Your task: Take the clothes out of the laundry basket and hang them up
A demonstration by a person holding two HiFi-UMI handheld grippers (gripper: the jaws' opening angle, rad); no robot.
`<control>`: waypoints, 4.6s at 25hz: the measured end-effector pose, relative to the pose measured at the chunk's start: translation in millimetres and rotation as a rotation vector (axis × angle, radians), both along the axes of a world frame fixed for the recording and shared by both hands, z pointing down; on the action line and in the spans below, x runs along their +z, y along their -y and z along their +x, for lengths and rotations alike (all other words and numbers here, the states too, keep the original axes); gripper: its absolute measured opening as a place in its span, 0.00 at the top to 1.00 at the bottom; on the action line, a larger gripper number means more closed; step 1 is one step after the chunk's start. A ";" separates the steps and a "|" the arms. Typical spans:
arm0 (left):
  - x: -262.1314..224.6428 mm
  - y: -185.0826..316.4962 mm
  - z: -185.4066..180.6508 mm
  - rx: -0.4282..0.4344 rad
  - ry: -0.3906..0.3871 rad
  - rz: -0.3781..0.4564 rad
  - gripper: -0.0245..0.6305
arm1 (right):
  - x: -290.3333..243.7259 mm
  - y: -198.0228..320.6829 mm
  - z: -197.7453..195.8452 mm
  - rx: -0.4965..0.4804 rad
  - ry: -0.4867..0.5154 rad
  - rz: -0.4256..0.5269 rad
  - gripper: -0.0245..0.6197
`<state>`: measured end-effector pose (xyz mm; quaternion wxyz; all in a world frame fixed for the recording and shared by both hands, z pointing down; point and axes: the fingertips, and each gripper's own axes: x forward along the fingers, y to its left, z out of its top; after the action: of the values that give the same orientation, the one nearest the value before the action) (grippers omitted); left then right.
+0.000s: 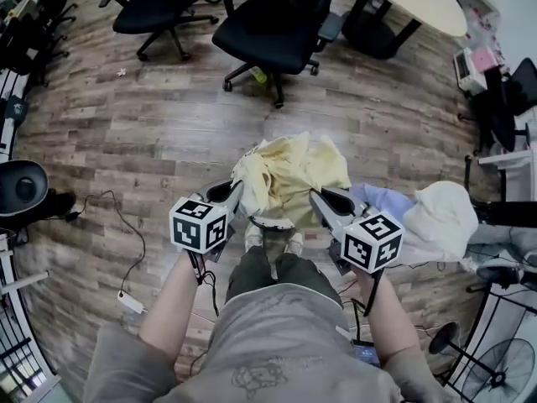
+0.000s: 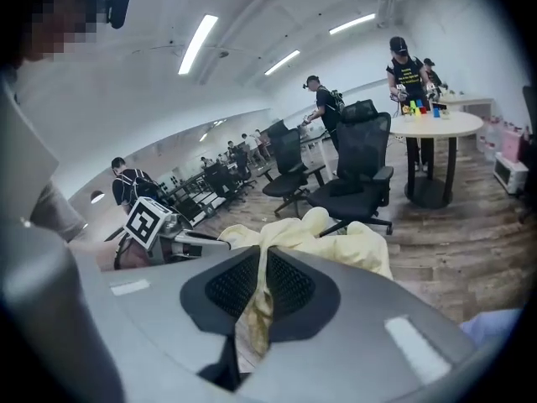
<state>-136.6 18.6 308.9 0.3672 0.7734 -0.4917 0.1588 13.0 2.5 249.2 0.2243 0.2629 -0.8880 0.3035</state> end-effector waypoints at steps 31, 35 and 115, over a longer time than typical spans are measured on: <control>-291.3 49.9 89.7 0.261 -0.155 0.498 0.94 | -301.3 -45.6 114.1 0.221 0.302 0.518 0.88; -313.9 63.5 116.3 0.314 -0.188 0.537 0.94 | -322.7 -47.8 147.1 0.304 0.304 0.582 0.88; -238.1 217.3 406.8 0.768 -0.210 0.301 0.60 | -324.8 -69.2 394.3 1.077 0.063 0.764 0.51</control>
<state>270.2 -198.7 70.9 0.2125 0.9573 -0.1456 0.1311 407.3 71.7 -75.6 -0.0940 0.7223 -0.6837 0.0446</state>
